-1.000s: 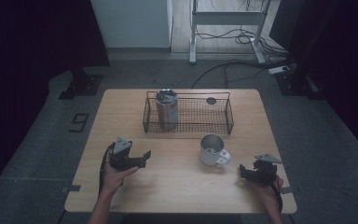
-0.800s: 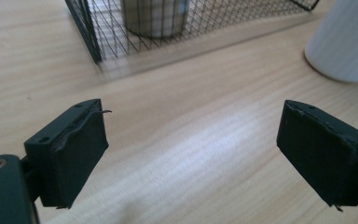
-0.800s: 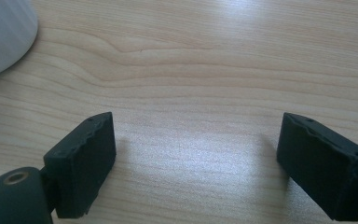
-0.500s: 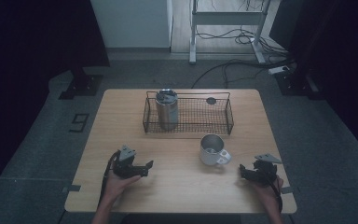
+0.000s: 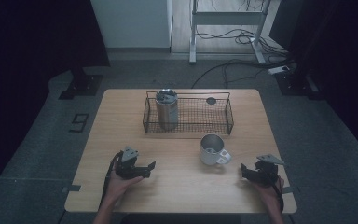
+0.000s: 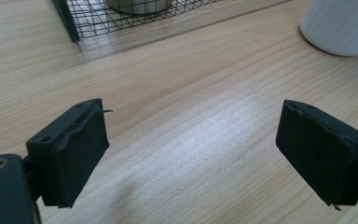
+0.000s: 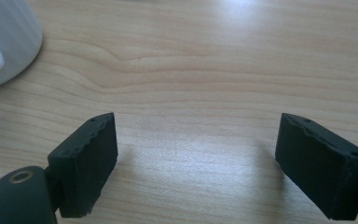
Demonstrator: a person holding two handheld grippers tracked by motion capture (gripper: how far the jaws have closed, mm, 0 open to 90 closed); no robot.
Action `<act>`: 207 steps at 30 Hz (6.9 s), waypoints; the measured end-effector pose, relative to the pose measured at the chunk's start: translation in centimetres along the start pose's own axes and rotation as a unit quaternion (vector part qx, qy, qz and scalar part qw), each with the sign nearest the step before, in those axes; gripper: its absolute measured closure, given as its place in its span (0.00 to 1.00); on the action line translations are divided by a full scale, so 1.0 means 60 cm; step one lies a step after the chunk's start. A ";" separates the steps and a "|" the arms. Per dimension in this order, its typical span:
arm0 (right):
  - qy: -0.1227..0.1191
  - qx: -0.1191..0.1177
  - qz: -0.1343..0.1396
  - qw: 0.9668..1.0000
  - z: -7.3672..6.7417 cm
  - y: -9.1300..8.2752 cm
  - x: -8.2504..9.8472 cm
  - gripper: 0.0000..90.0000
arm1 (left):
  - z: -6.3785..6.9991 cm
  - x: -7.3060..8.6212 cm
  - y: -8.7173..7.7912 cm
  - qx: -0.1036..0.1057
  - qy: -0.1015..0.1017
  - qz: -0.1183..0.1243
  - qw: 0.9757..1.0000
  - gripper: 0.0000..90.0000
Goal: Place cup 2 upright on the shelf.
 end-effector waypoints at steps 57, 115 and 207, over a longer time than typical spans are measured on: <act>-0.023 -0.176 0.054 0.983 -0.172 -0.062 -0.097 0.12 | 0.012 -0.004 -0.016 0.041 -0.022 0.037 0.998 0.13; -0.107 -0.150 -0.008 0.983 -0.244 0.030 -0.089 0.08 | 0.024 0.023 0.001 0.061 -0.022 0.008 0.998 0.13; -0.088 -0.153 0.057 0.983 -0.248 -0.055 -0.216 0.08 | 0.026 0.024 -0.002 0.040 -0.029 -0.013 0.999 0.15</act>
Point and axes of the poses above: each handheld gripper's, and its own axes: y roughly forward along the jaws, x roughly out of its underside, z roughly to its right, the point moved 7 cm from there along y, roughly forward along the jaws, and after that the axes turned 12 degrees about y, right-handed, at the moved point
